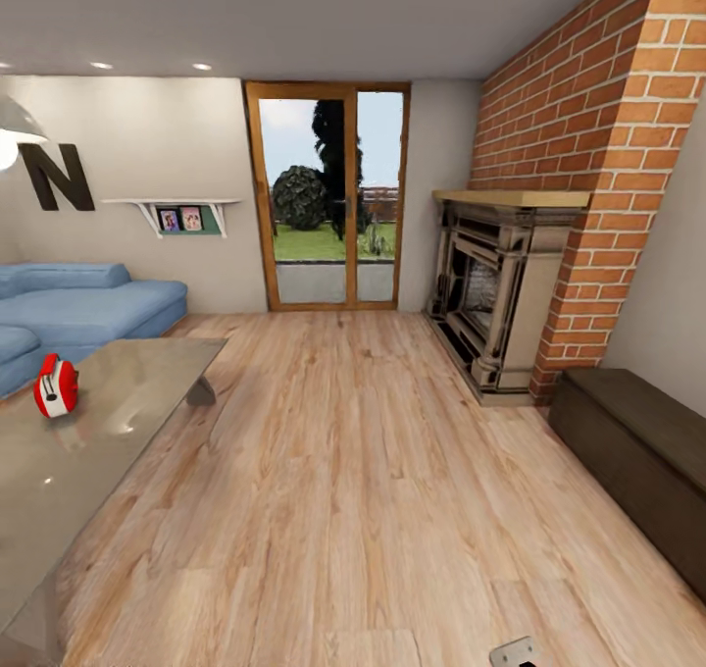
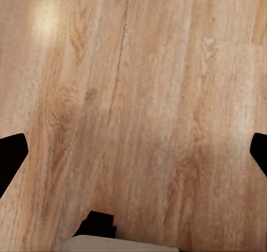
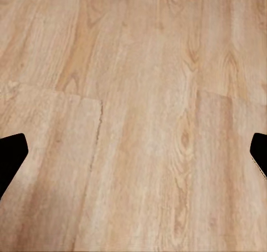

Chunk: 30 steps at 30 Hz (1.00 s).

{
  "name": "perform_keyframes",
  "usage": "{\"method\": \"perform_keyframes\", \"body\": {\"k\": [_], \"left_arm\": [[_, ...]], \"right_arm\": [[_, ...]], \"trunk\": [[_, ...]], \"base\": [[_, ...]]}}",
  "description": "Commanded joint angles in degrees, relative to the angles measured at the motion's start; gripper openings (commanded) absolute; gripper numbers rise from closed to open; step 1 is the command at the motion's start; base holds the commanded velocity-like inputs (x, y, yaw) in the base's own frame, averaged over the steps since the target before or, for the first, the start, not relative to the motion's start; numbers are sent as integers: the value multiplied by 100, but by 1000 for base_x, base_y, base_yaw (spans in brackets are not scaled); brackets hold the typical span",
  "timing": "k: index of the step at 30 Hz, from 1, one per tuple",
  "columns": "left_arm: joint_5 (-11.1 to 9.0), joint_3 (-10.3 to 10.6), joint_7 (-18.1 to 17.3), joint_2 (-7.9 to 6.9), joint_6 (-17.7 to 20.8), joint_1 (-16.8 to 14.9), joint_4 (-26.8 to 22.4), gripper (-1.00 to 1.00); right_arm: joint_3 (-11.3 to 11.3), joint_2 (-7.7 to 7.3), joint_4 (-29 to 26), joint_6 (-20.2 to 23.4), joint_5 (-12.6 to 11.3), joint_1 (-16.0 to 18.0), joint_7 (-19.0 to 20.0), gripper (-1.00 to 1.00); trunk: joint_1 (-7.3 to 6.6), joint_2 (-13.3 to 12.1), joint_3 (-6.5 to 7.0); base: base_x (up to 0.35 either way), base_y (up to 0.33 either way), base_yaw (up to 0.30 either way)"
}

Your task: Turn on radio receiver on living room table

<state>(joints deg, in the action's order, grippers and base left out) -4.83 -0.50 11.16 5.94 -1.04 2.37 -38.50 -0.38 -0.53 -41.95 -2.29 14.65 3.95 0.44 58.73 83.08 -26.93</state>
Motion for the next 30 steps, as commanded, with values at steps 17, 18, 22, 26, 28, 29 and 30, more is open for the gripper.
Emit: {"method": "perform_keyframes", "body": {"k": [17,18,22,26,28,29,30], "left_arm": [[-18,-12,27,-84,16,0,0,100],[-18,-12,27,-84,16,0,0,100],[-18,-12,27,-85,16,0,0,100],[-18,-12,27,-85,16,0,0,100],[-18,-12,27,-85,16,0,0,100],[-18,-12,27,-85,16,0,0,100],[-18,-12,27,-85,16,0,0,100]], "right_arm": [[20,0,19,0,-14,0,0,100],[20,0,20,0,-14,0,0,100],[27,3,28,0,-15,0,0,100],[29,2,29,0,-15,0,0,100],[28,3,29,0,-15,0,0,100],[29,4,29,0,-15,0,0,100],[29,5,29,0,-15,0,0,100]], "trunk": [[0,0,0],[0,0,0],[0,0,0],[0,0,0],[0,0,0],[0,0,0],[0,0,0]], "base": [[297,-147,298],[306,-141,298],[306,-146,298],[306,-167,298],[306,-181,298],[306,-186,298],[306,-188,298]]}}
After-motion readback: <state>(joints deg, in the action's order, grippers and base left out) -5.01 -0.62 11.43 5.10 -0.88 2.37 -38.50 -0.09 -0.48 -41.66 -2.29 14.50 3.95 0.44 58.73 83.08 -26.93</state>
